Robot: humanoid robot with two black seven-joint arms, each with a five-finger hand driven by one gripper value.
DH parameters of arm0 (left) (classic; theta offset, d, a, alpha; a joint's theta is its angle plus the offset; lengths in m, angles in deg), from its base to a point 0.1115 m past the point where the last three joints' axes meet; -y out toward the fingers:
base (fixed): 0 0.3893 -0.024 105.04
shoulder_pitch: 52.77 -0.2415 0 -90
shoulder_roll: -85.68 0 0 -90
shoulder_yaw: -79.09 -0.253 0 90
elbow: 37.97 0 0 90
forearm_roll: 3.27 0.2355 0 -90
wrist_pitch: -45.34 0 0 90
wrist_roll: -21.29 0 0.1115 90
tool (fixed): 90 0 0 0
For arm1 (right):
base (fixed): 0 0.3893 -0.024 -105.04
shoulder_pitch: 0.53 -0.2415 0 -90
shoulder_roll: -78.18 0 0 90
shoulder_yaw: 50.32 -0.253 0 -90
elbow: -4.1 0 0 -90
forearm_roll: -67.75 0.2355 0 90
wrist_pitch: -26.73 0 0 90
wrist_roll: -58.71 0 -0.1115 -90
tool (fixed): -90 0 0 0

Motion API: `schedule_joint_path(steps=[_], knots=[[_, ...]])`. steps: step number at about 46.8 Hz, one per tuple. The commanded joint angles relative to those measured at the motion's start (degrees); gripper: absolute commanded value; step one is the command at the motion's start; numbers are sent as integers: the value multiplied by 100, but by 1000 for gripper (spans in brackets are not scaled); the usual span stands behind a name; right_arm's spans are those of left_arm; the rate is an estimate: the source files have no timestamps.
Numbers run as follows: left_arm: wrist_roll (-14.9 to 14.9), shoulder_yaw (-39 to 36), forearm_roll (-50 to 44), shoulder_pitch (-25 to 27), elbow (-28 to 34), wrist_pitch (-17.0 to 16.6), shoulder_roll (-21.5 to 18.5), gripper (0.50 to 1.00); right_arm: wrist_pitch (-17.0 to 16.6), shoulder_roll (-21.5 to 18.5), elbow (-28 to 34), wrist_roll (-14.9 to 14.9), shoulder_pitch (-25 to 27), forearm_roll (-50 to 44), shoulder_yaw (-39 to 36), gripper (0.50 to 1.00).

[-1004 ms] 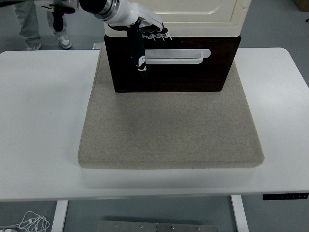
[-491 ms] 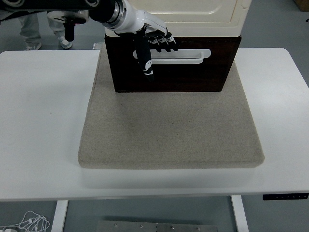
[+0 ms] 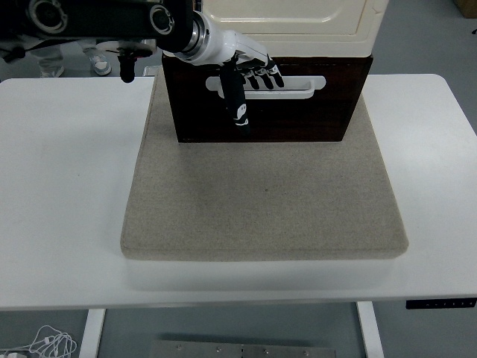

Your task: Open the drawer under the combination cabinet

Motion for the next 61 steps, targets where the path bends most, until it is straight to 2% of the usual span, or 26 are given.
schedule_joint_path(steps=[1,20,61], knots=[[-2,0,7,-34,-51,-48,9,1000,0,0,0,1,0,0,0,926],[7,106,42,-254,-156,-92,0,1000,0,0,0,1,0,0,0,926],[77,132,51,-377,-270,-215,9,1000,0,0,0,1,0,0,0,926]])
